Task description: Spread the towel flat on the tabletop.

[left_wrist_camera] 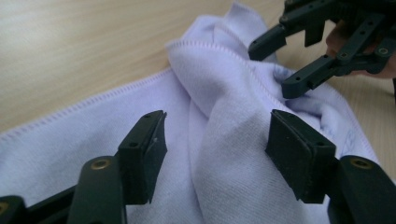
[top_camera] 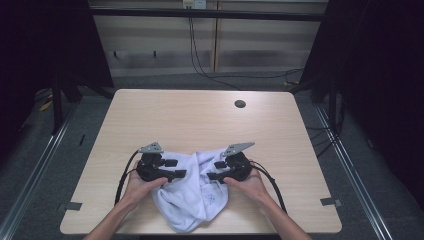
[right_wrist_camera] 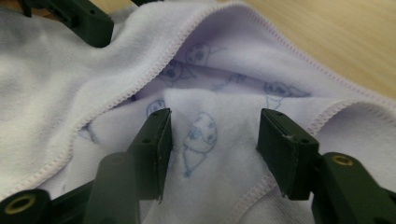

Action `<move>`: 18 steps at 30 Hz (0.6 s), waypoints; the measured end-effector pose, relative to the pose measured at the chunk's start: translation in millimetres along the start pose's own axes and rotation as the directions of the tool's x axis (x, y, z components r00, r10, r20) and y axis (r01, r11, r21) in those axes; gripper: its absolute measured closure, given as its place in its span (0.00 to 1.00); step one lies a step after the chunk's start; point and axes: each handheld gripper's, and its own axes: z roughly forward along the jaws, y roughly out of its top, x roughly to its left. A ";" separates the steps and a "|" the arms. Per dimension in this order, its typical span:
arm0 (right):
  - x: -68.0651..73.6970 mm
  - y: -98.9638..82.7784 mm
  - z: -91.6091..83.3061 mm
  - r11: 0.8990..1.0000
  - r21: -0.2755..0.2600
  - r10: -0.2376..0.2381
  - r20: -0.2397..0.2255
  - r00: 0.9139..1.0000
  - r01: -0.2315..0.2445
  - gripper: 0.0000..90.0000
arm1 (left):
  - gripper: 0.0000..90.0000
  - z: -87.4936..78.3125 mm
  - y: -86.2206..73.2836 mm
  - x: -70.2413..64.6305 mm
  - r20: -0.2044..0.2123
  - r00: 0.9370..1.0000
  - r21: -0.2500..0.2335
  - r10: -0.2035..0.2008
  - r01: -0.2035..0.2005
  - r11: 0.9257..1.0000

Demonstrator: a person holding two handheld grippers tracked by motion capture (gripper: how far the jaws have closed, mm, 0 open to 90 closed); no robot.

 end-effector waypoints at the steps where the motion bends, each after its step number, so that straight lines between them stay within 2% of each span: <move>1: -0.1 -1.8 2.7 1.000 0.008 -0.001 -0.008 1.000 0.001 0.49 | 0.43 3.7 -1.9 1.5 0.006 1.000 0.020 -0.001 0.001 1.000; 2: 0.7 -3.7 4.9 1.000 0.020 -0.006 0.005 1.000 0.006 0.50 | 0.47 8.2 -5.3 2.2 0.024 1.000 0.051 0.014 -0.015 0.999; 3: 0.7 -3.7 4.9 1.000 0.020 -0.006 0.005 1.000 0.006 0.50 | 0.58 8.2 -5.3 2.2 0.024 1.000 0.051 0.014 -0.015 0.999; 4: 1.7 -6.9 6.5 1.000 0.012 -0.001 0.017 1.000 0.001 0.56 | 0.62 8.9 -6.4 2.0 0.037 0.999 0.061 0.023 -0.025 0.998; 6: 3.4 -6.8 5.9 1.000 0.026 -0.013 0.049 0.999 0.012 0.68 | 0.77 8.3 -6.6 -0.3 0.069 0.997 0.064 0.028 -0.033 0.997; 8: 3.6 -7.3 5.2 1.000 0.028 -0.012 0.061 0.998 0.011 0.82 | 0.88 7.4 -6.3 -3.2 0.074 0.997 0.063 0.037 -0.042 0.997; 10: 2.1 -7.4 2.6 0.999 0.032 -0.004 0.063 0.998 0.002 0.91 | 0.91 1.7 -4.4 -4.3 0.054 0.998 0.026 0.044 -0.045 0.999; 11: 1.2 -7.3 1.0 1.000 0.028 0.002 0.060 0.998 -0.004 0.93 | 0.92 -2.9 -2.9 -4.0 0.044 0.999 -0.009 0.032 -0.032 0.999; 12: 0.0 -7.0 -1.3 1.000 0.027 0.002 0.056 0.998 -0.004 0.93 | 0.93 -7.4 -1.4 -2.6 0.058 0.998 -0.042 0.018 -0.016 0.999; 15: -7.1 -5.6 -14.4 1.000 0.004 0.022 0.057 0.998 -0.023 0.94 | 0.93 -19.5 0.8 0.2 0.058 0.998 -0.094 -0.002 0.007 0.996; 16: -7.1 -5.6 -14.4 1.000 0.004 0.022 0.057 0.998 -0.023 0.94 | 0.93 -19.5 0.8 0.2 0.058 0.998 -0.094 -0.002 0.007 0.996; 17: -10.6 -5.1 -20.6 0.999 -0.006 0.032 0.068 0.997 -0.032 0.94 | 0.93 -25.7 1.1 2.0 0.054 0.999 -0.118 -0.010 0.016 0.993; 18: -18.1 -4.7 -33.5 0.998 -0.036 0.053 0.092 0.994 -0.050 0.95 | 0.93 -36.8 1.5 5.3 0.038 0.999 -0.160 -0.029 0.035 0.987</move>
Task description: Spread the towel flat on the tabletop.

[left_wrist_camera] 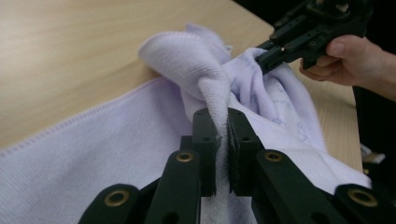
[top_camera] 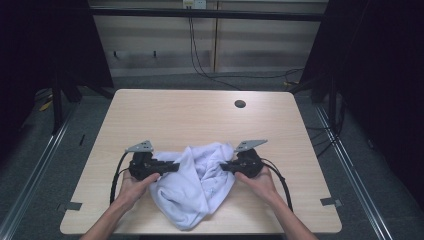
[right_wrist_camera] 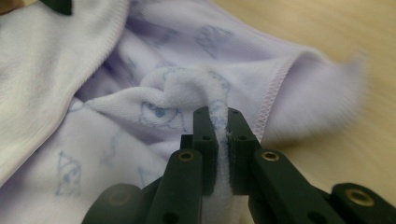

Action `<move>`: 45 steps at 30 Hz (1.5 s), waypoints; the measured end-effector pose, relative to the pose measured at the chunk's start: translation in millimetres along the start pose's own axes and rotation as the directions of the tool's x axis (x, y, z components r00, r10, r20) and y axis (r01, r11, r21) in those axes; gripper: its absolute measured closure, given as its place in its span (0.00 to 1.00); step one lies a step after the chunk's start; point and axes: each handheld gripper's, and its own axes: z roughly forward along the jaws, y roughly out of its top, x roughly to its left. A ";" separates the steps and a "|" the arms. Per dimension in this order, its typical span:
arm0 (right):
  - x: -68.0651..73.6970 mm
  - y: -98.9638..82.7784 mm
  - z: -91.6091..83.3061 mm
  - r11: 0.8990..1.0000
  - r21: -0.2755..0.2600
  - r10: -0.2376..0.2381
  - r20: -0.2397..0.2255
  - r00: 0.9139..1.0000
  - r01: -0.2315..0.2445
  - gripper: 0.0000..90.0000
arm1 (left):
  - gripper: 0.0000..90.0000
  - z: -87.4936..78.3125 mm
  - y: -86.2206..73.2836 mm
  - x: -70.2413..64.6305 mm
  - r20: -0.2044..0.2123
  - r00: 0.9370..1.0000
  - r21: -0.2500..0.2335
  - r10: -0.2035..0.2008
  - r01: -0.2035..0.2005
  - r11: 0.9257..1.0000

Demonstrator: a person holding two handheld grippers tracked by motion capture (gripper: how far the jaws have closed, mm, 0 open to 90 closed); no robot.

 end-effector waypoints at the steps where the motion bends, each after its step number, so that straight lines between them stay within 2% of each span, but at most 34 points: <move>1: 0.0 0.0 0.0 1.000 0.000 0.000 0.000 1.000 0.000 0.95 | 0.93 0.0 0.0 0.0 0.000 1.000 0.000 0.000 0.000 1.000; 2: -7.9 0.5 -13.4 0.999 -0.022 0.027 0.025 0.999 -0.026 0.95 | 0.93 -11.2 1.2 2.7 -0.047 0.999 -0.043 -0.006 0.004 0.999; 5: -19.1 -1.6 -32.8 0.997 -0.057 0.062 0.052 0.997 -0.059 0.95 | 0.94 -29.7 0.4 10.6 -0.109 0.993 -0.100 -0.035 0.024 0.995; 7: -25.3 -4.2 -45.3 0.994 -0.075 0.087 0.079 0.993 -0.081 0.95 | 0.94 -40.7 -0.3 15.8 -0.129 0.990 -0.138 -0.062 0.044 0.989; 9: -30.9 -5.9 -56.3 0.991 -0.096 0.106 0.095 0.990 -0.097 0.95 | 0.94 -45.1 0.5 17.6 -0.134 0.989 -0.148 -0.064 0.044 0.988; 10: -30.9 -5.9 -56.3 0.991 -0.096 0.106 0.095 0.990 -0.097 0.95 | 0.94 -49.7 2.3 18.1 -0.142 0.988 -0.168 -0.069 0.044 0.985; 11: -36.3 -4.7 -68.5 0.986 -0.126 0.124 0.108 0.986 -0.110 0.96 | 0.94 -55.2 5.8 18.8 -0.131 0.988 -0.194 -0.078 0.052 0.980; 12: -36.3 -4.7 -68.5 0.986 -0.126 0.124 0.108 0.986 -0.110 0.96 | 0.94 -55.2 5.8 18.8 -0.131 0.988 -0.194 -0.078 0.052 0.980; 14: -39.7 2.2 -81.7 0.979 -0.165 0.137 0.106 0.985 -0.118 0.96 | 0.94 -57.2 16.0 14.9 -0.132 0.990 -0.214 -0.056 0.026 0.976; 17: -42.3 17.2 -94.2 0.973 -0.200 0.137 0.116 0.984 -0.112 0.96 | 0.94 -58.6 29.8 10.4 -0.141 0.989 -0.238 -0.039 0.004 0.971; 18: -42.3 17.2 -94.2 0.973 -0.200 0.137 0.116 0.984 -0.112 0.96 | 0.94 -58.6 29.8 10.4 -0.141 0.989 -0.238 -0.039 0.004 0.971; 19: -45.2 31.4 -104.4 0.966 -0.232 0.140 0.114 0.984 -0.111 0.96 | 0.94 -60.9 36.1 9.7 -0.142 0.989 -0.254 -0.036 -0.001 0.967; 20: -46.0 36.4 -107.9 0.964 -0.243 0.135 0.114 0.984 -0.104 0.96 | 0.94 -64.6 45.2 7.6 -0.150 0.988 -0.280 -0.029 -0.014 0.960; 24: -52.5 62.2 -123.3 0.947 -0.301 0.143 0.094 0.985 -0.109 0.96 | 0.94 -68.5 62.3 4.0 -0.174 0.985 -0.285 -0.002 -0.048 0.957; 25: -54.4 68.4 -125.6 0.944 -0.311 0.142 0.096 0.985 -0.106 0.96 | 0.94 -70.2 72.6 3.7 -0.182 0.983 -0.294 0.005 -0.059 0.954; 26: -54.4 68.4 -125.6 0.944 -0.311 0.142 0.096 0.985 -0.106 0.96 | 0.94 -70.2 72.6 3.7 -0.182 0.983 -0.294 0.005 -0.059 0.954; 27: -57.6 81.1 -129.6 0.941 -0.324 0.139 0.104 0.985 -0.098 0.96 | 0.94 -73.0 87.3 4.7 -0.197 0.980 -0.305 0.010 -0.071 0.950; 30: -62.1 100.4 -135.5 0.936 -0.341 0.130 0.110 0.985 -0.086 0.96 | 0.94 -77.3 110.6 6.8 -0.228 0.974 -0.314 0.019 -0.092 0.945; 31: -64.2 110.4 -138.4 0.934 -0.349 0.124 0.117 0.985 -0.076 0.96 | 0.94 -78.5 117.1 7.2 -0.235 0.972 -0.315 0.026 -0.101 0.944; 32: -64.2 110.4 -138.4 0.934 -0.349 0.124 0.117 0.985 -0.076 0.96 | 0.94 -78.5 117.1 7.2 -0.235 0.972 -0.315 0.026 -0.101 0.944; 33: -69.3 129.6 -143.3 0.929 -0.365 0.121 0.133 0.984 -0.065 0.96 | 0.94 -82.0 137.3 7.2 -0.255 0.966 -0.331 0.033 -0.119 0.936; 34: -71.5 136.1 -144.8 0.927 -0.369 0.121 0.140 0.983 -0.062 0.96 | 0.94 -84.5 146.4 6.4 -0.266 0.963 -0.339 0.038 -0.130 0.932; 35: -74.3 144.8 -146.8 0.927 -0.371 0.124 0.153 0.980 -0.059 0.96 | 0.94 -84.5 146.4 6.4 -0.266 0.963 -0.339 0.038 -0.130 0.932; 36: -76.4 151.4 -148.8 0.926 -0.375 0.121 0.161 0.980 -0.053 0.96 | 0.94 -86.1 153.5 5.1 -0.270 0.962 -0.349 0.042 -0.138 0.927; 37: -79.7 165.2 -154.0 0.925 -0.379 0.113 0.185 0.976 -0.035 0.96 | 0.94 -92.9 174.7 -2.0 -0.267 0.961 -0.378 0.070 -0.171 0.910; 38: -80.5 172.3 -157.9 0.924 -0.381 0.104 0.202 0.974 -0.020 0.96 | 0.94 -92.9 174.7 -2.0 -0.267 0.961 -0.378 0.070 -0.171 0.910; 39: -81.7 180.6 -164.6 0.919 -0.394 0.098 0.209 0.973 -0.008 0.96 | 0.94 -97.4 183.3 -7.6 -0.273 0.957 -0.377 0.095 -0.197 0.905; 40: -81.7 180.6 -164.6 0.919 -0.394 0.098 0.209 0.973 -0.008 0.96 | 0.94 -101.9 191.9 -17.9 -0.274 0.953 -0.381 0.129 -0.230 0.896; 41: -80.9 188.7 -174.1 0.909 -0.416 0.092 0.223 0.971 0.009 0.96 | 0.94 -105.3 195.5 -27.4 -0.281 0.945 -0.377 0.167 -0.269 0.886; 42: -78.4 192.7 -181.2 0.899 -0.437 0.085 0.233 0.969 0.026 0.96 | 0.94 -106.9 195.6 -36.4 -0.277 0.943 -0.389 0.183 -0.284 0.876; 43: -72.5 191.6 -191.3 0.885 -0.463 0.062 0.242 0.968 0.059 0.96 | 0.94 -105.9 189.1 -47.7 -0.262 0.940 -0.384 0.217 -0.308 0.870; 44: -71.4 187.2 -193.0 0.882 -0.468 0.056 0.238 0.970 0.064 0.96 | 0.94 -105.9 189.1 -47.7 -0.262 0.940 -0.384 0.217 -0.308 0.870; 45: -71.4 187.2 -193.0 0.882 -0.468 0.056 0.238 0.970 0.064 0.96 | 0.94 -101.1 179.0 -51.3 -0.251 0.942 -0.370 0.224 -0.308 0.877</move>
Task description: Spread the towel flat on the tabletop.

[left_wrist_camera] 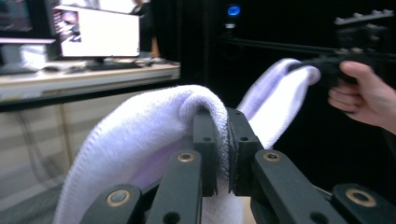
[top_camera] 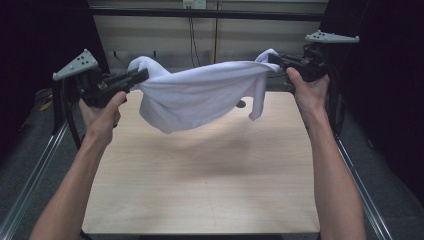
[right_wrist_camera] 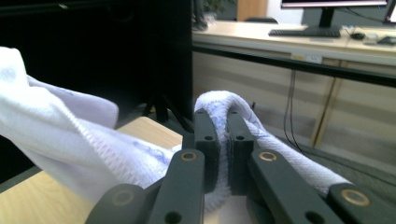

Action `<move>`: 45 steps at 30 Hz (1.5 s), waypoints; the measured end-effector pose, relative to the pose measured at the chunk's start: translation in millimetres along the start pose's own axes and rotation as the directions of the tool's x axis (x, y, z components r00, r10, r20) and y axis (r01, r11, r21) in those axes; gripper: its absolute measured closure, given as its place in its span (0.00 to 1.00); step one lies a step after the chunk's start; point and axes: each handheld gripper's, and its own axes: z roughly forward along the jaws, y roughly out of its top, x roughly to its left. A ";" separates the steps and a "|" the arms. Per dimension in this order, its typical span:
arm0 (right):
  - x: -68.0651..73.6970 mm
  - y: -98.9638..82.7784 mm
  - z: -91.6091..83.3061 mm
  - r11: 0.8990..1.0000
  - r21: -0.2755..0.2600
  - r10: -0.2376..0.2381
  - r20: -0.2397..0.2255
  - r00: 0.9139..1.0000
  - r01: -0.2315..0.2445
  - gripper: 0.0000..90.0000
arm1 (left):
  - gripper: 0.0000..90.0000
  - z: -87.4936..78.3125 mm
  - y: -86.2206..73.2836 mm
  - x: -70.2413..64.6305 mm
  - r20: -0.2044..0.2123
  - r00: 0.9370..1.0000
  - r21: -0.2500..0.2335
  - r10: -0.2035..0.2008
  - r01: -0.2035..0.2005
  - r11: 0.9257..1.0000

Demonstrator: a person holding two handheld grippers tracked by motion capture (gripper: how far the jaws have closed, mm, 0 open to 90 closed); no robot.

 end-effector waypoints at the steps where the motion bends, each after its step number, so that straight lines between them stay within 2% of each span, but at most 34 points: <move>1: 0.4 -23.9 -9.2 1.000 0.012 0.011 -0.007 1.000 -0.011 0.96 | 0.94 2.8 -22.5 -7.4 0.029 0.999 0.043 -0.024 0.022 0.999; 4: 0.0 -80.5 -16.3 0.997 0.062 0.047 -0.020 0.999 -0.046 0.96 | 0.94 7.9 -78.3 -19.9 0.090 0.991 0.140 -0.103 0.090 0.986; 5: 0.0 -80.5 -16.3 0.997 0.062 0.047 -0.020 0.999 -0.046 0.96 | 0.94 7.9 -78.3 -19.9 0.090 0.991 0.140 -0.103 0.090 0.986; 6: -4.0 -132.8 -21.8 0.988 0.119 0.098 -0.030 0.995 -0.093 0.96 | 0.93 11.0 -117.4 -32.4 0.131 0.980 0.227 -0.147 0.115 0.967; 7: -6.4 -148.8 -23.9 0.984 0.136 0.121 -0.029 0.992 -0.116 0.96 | 0.93 11.7 -133.4 -39.1 0.150 0.977 0.268 -0.153 0.109 0.957; 8: -9.0 -167.9 -26.5 0.974 0.175 0.147 -0.021 0.989 -0.141 0.96 | 0.93 12.8 -147.5 -45.0 0.179 0.967 0.301 -0.179 0.119 0.946; 9: -9.0 -167.9 -26.5 0.974 0.175 0.147 -0.021 0.989 -0.141 0.96 | 0.91 12.8 -147.5 -45.0 0.179 0.967 0.301 -0.179 0.119 0.946; 10: -10.6 -184.0 -29.3 0.968 0.205 0.150 -0.006 0.989 -0.146 0.96 | 0.91 14.1 -161.2 -51.7 0.220 0.950 0.341 -0.223 0.140 0.930; 11: -14.2 -208.8 -35.8 0.953 0.264 0.148 0.027 0.989 -0.150 0.96 | 0.85 13.8 -171.6 -60.0 0.230 0.947 0.371 -0.226 0.129 0.920; 12: -16.2 -214.3 -39.1 0.950 0.270 0.154 0.041 0.987 -0.159 0.96 | 0.83 12.9 -174.2 -61.9 0.240 0.943 0.371 -0.230 0.129 0.920; 16: -26.2 -229.5 -48.1 0.936 0.315 0.125 0.111 0.986 -0.155 0.96 | 0.75 5.8 -174.5 -55.9 0.229 0.943 0.337 -0.241 0.156 0.929; 17: -31.1 -236.6 -56.9 0.930 0.322 0.120 0.181 0.976 -0.174 0.79 | 0.71 0.2 -174.2 -48.4 0.204 0.948 0.323 -0.243 0.169 0.931; 19: -28.7 -236.9 -66.2 0.934 0.311 0.122 0.186 0.975 -0.176 0.65 | 0.70 -5.8 -177.0 -38.5 0.167 0.951 0.312 -0.258 0.197 0.929; 20: -25.2 -235.2 -72.4 0.939 0.299 0.118 0.190 0.975 -0.172 0.62 | 0.70 -7.7 -180.4 -33.2 0.139 0.958 0.315 -0.249 0.196 0.929; 21: -19.7 -233.1 -79.6 0.946 0.280 0.111 0.199 0.974 -0.165 0.59 | 0.69 -8.3 -185.3 -26.7 0.110 0.961 0.326 -0.255 0.208 0.922; 23: -7.2 -231.0 -92.9 0.955 0.259 0.100 0.183 0.978 -0.146 0.57 | 0.68 -6.2 -197.8 -13.8 0.072 0.955 0.355 -0.287 0.245 0.902; 25: 6.9 -233.9 -103.5 0.959 0.255 0.084 0.159 0.984 -0.123 0.57 | 0.69 -1.1 -210.0 -3.6 0.017 0.962 0.400 -0.271 0.242 0.884; 26: 6.9 -233.9 -103.5 0.959 0.255 0.084 0.159 0.984 -0.123 0.57 | 0.70 -1.1 -210.0 -3.6 0.017 0.962 0.400 -0.271 0.242 0.884; 27: 14.2 -237.3 -106.6 0.958 0.254 0.102 0.130 0.986 -0.132 0.57 | 0.70 2.8 -217.1 2.7 -0.001 0.958 0.413 -0.286 0.261 0.873; 28: 34.0 -247.3 -106.9 0.952 0.284 0.087 0.094 0.992 -0.110 0.57 | 0.70 8.8 -225.0 8.1 -0.016 0.959 0.436 -0.283 0.261 0.861; 30: 49.2 -255.0 -103.1 0.947 0.306 0.083 0.053 0.995 -0.095 0.58 | 0.71 16.5 -232.6 9.0 0.000 0.957 0.476 -0.292 0.256 0.841; 31: 58.3 -258.3 -100.5 0.943 0.322 0.087 0.027 0.996 -0.091 0.58 | 0.72 20.1 -235.7 6.7 0.009 0.961 0.504 -0.278 0.236 0.831; 32: 66.8 -261.2 -97.2 0.941 0.328 0.094 -0.007 0.996 -0.087 0.58 | 0.75 23.6 -238.3 3.3 0.012 0.969 0.534 -0.247 0.203 0.821; 33: 66.8 -261.2 -97.2 0.941 0.328 0.094 -0.007 0.996 -0.087 0.58 | 0.77 23.6 -238.3 3.3 0.012 0.969 0.534 -0.247 0.203 0.821; 34: 75.7 -262.9 -93.0 0.940 0.334 0.091 -0.033 0.995 -0.074 0.58 | 0.77 27.6 -241.9 -0.9 0.025 0.971 0.561 -0.238 0.183 0.807; 35: 85.8 -263.7 -86.8 0.939 0.341 0.078 -0.074 0.994 -0.048 0.58 | 0.85 30.2 -244.5 -4.5 0.011 0.977 0.589 -0.215 0.167 0.790; 36: 93.7 -264.0 -81.3 0.939 0.341 0.086 -0.109 0.990 -0.044 0.59 | 0.88 31.6 -247.1 -8.4 0.013 0.983 0.606 -0.182 0.137 0.784; 38: 113.1 -263.2 -64.4 0.936 0.353 0.080 -0.190 0.979 -0.008 0.59 | 0.98 29.5 -246.9 -12.4 0.034 0.983 0.616 -0.178 0.120 0.778; 39: 113.1 -263.2 -64.4 0.936 0.353 0.080 -0.190 0.979 -0.008 0.59 | 0.99 29.5 -246.9 -12.4 0.034 0.983 0.616 -0.178 0.120 0.778; 40: 124.8 -260.6 -49.8 0.936 0.353 0.102 -0.243 0.965 -0.009 0.58 | 0.99 25.4 -247.8 -15.2 0.033 0.980 0.621 -0.199 0.136 0.772; 42: 133.8 -257.9 -38.0 0.936 0.353 0.104 -0.273 0.956 -0.001 0.57 | 0.99 18.5 -247.1 -24.8 0.050 0.978 0.638 -0.205 0.126 0.759; 43: 139.1 -256.1 -31.3 0.935 0.355 0.104 -0.293 0.950 0.007 0.56 | 0.99 18.5 -247.1 -24.8 0.050 0.978 0.638 -0.205 0.126 0.759; 44: 144.6 -253.9 -24.7 0.935 0.354 0.109 -0.312 0.944 0.009 0.55 | 0.98 11.2 -246.7 -34.9 0.043 0.968 0.655 -0.247 0.159 0.739; 45: 144.6 -253.9 -24.7 0.935 0.354 0.109 -0.312 0.944 0.009 0.55 | 0.97 11.2 -246.7 -34.9 0.043 0.968 0.655 -0.247 0.159 0.739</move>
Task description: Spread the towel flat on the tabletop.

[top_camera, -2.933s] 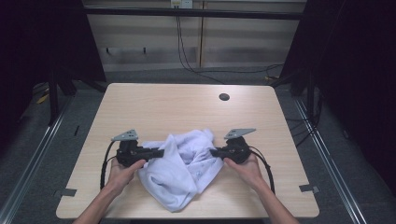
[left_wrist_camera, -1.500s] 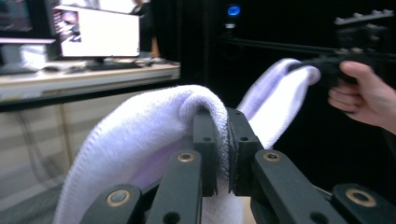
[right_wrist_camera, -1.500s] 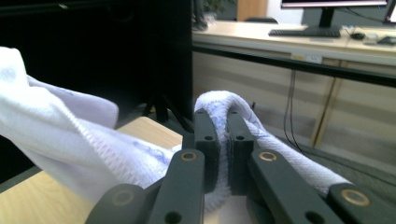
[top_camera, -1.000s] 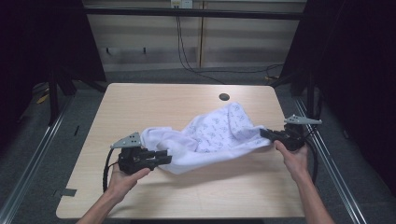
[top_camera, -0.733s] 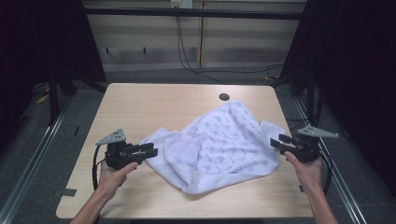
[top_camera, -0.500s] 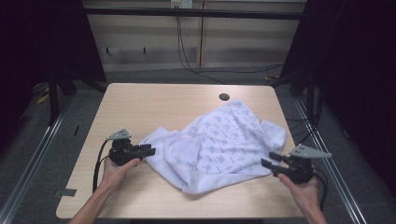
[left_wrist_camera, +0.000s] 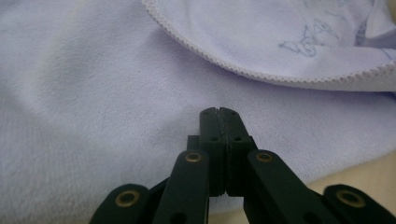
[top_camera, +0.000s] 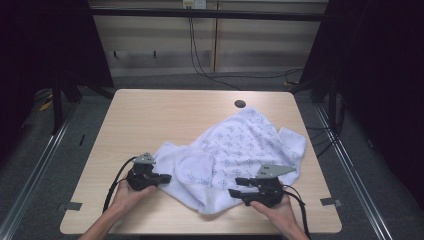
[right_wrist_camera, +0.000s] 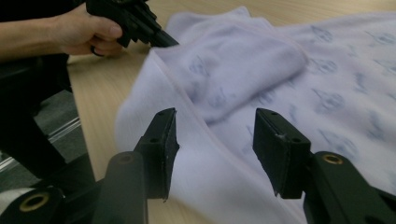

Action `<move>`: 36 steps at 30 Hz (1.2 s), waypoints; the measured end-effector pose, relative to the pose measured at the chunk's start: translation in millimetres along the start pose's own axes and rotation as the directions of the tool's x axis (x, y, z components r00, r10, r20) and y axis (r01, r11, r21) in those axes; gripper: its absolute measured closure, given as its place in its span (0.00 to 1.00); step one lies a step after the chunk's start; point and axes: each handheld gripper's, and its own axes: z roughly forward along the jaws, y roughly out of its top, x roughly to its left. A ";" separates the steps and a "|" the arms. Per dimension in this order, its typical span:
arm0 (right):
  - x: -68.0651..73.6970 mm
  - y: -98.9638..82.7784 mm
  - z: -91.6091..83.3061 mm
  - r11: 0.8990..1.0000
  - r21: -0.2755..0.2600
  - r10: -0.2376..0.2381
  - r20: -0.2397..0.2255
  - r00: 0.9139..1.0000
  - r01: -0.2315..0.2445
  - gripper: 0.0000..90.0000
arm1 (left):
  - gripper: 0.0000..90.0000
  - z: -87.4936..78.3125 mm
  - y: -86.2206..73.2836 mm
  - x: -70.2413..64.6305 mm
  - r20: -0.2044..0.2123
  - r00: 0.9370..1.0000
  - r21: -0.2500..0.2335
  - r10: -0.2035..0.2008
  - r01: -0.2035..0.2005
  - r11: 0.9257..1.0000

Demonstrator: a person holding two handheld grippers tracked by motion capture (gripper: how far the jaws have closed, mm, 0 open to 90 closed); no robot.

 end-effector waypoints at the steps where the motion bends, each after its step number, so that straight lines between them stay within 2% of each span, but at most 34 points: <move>1: 8.2 10.5 15.2 1.000 0.011 -0.016 -0.045 0.999 0.016 0.53 | 0.97 -2.9 -6.8 -12.3 0.033 0.999 0.022 0.029 -0.030 0.999; 2: 8.2 10.5 15.2 1.000 0.011 -0.016 -0.045 0.999 0.016 0.53 | 0.96 -2.9 -6.8 -12.3 0.033 0.999 0.022 0.029 -0.030 0.999; 3: 13.8 19.2 31.1 0.999 0.021 -0.039 -0.070 0.997 0.040 0.52 | 0.93 -6.7 -12.1 -22.5 0.060 0.997 0.026 0.042 -0.044 0.999; 4: 15.0 22.2 37.7 0.999 0.024 -0.039 -0.080 0.996 0.041 0.52 | 0.92 -8.7 -13.7 -26.0 0.088 0.995 0.018 0.048 -0.050 0.999; 5: 16.1 26.1 47.7 0.998 0.037 -0.044 -0.097 0.994 0.048 0.52 | 0.90 -10.9 -13.8 -28.3 0.088 0.994 0.002 0.070 -0.070 0.998; 6: 16.1 26.1 47.7 0.998 0.037 -0.044 -0.097 0.994 0.048 0.52 | 0.88 -10.9 -13.8 -28.3 0.088 0.994 0.002 0.070 -0.070 0.998; 7: 18.2 33.1 68.3 0.995 0.063 -0.066 -0.099 0.993 0.072 0.51 | 0.88 -16.3 -10.2 -24.4 0.084 0.995 -0.047 0.059 -0.055 0.997; 8: 17.8 36.2 78.7 0.995 0.077 -0.058 -0.119 0.991 0.067 0.51 | 0.87 -18.5 -7.8 -20.1 0.058 0.997 -0.071 0.051 -0.047 0.996; 10: 18.5 41.7 97.6 0.992 0.099 -0.069 -0.120 0.990 0.081 0.50 | 0.86 -22.2 -3.3 -7.5 0.018 0.999 -0.107 0.031 -0.029 0.994; 12: 17.2 45.1 115.0 0.989 0.133 -0.039 -0.149 0.988 0.059 0.48 | 0.86 -22.1 -0.7 6.3 -0.008 1.000 -0.128 0.007 -0.008 0.992; 14: 17.5 45.0 128.8 0.983 0.170 -0.042 -0.144 0.989 0.066 0.46 | 0.87 -19.7 -0.5 14.4 -0.044 0.999 -0.124 0.003 -0.008 0.992; 17: 19.5 38.7 144.9 0.976 0.204 -0.045 -0.141 0.989 0.073 0.44 | 0.88 -13.8 -3.3 19.0 -0.055 0.998 -0.074 -0.007 0.002 0.997; 18: 21.1 35.9 149.1 0.971 0.220 -0.061 -0.134 0.989 0.090 0.44 | 0.88 -11.3 -4.9 19.3 -0.057 0.998 -0.048 0.000 -0.003 0.999; 19: 23.4 33.0 152.2 0.967 0.227 -0.088 -0.123 0.988 0.115 0.44 | 0.89 -11.4 -6.3 19.0 -0.059 0.998 -0.054 0.005 -0.009 0.998; 20: 25.8 32.0 152.1 0.968 0.221 -0.100 -0.107 0.989 0.122 0.45 | 0.90 -11.8 -6.4 18.6 -0.057 0.998 -0.052 0.003 -0.006 0.999; 21: 26.8 31.6 151.2 0.966 0.224 -0.112 -0.093 0.989 0.131 0.50 | 0.90 -12.4 -7.3 17.7 -0.056 0.998 -0.047 0.004 -0.007 0.999; 23: 30.0 30.2 147.7 0.958 0.236 -0.159 -0.039 0.987 0.163 0.74 | 0.92 -13.9 -8.9 14.7 -0.054 0.998 -0.035 0.014 -0.016 0.999; 24: 28.8 30.2 145.1 0.957 0.244 -0.154 -0.033 0.988 0.157 0.83 | 0.92 -14.5 -9.8 12.8 -0.057 0.998 -0.031 0.021 -0.023 0.999; 26: 23.6 30.0 138.2 0.968 0.223 -0.108 -0.051 0.993 0.117 0.95 | 0.92 -16.5 -13.2 6.5 -0.055 0.998 -0.021 0.021 -0.022 1.000; 28: 18.3 30.5 128.0 0.973 0.213 -0.086 -0.051 0.995 0.095 0.97 | 0.92 -18.0 -16.9 1.4 -0.034 0.999 -0.015 0.020 -0.020 1.000; 30: 15.9 30.6 122.1 0.973 0.209 -0.095 -0.044 0.995 0.102 0.98 | 0.92 -19.1 -18.9 -1.0 -0.018 1.000 -0.007 0.022 -0.022 1.000; 31: 12.2 29.2 109.4 0.974 0.203 -0.097 -0.033 0.995 0.101 0.98 | 0.92 -20.3 -21.4 -7.1 0.007 0.999 0.012 0.031 -0.031 0.999; 32: 12.2 29.2 109.4 0.974 0.203 -0.097 -0.033 0.995 0.101 0.98 | 0.92 -20.3 -21.4 -7.1 0.007 0.999 0.012 0.031 -0.031 0.999; 33: 9.4 28.3 97.5 0.979 0.186 -0.085 -0.021 0.996 0.088 0.99 | 0.91 -20.9 -23.7 -14.5 0.011 0.999 0.024 0.042 -0.042 0.999; 35: 7.9 27.9 92.7 0.981 0.176 -0.077 -0.030 0.997 0.081 0.99 | 0.90 -21.0 -24.9 -17.7 0.025 0.999 0.028 0.045 -0.046 0.999; 36: 3.4 24.5 75.2 0.985 0.159 -0.073 -0.015 0.997 0.074 0.99 | 0.90 -21.7 -27.2 -22.5 0.039 0.998 0.033 0.050 -0.051 0.998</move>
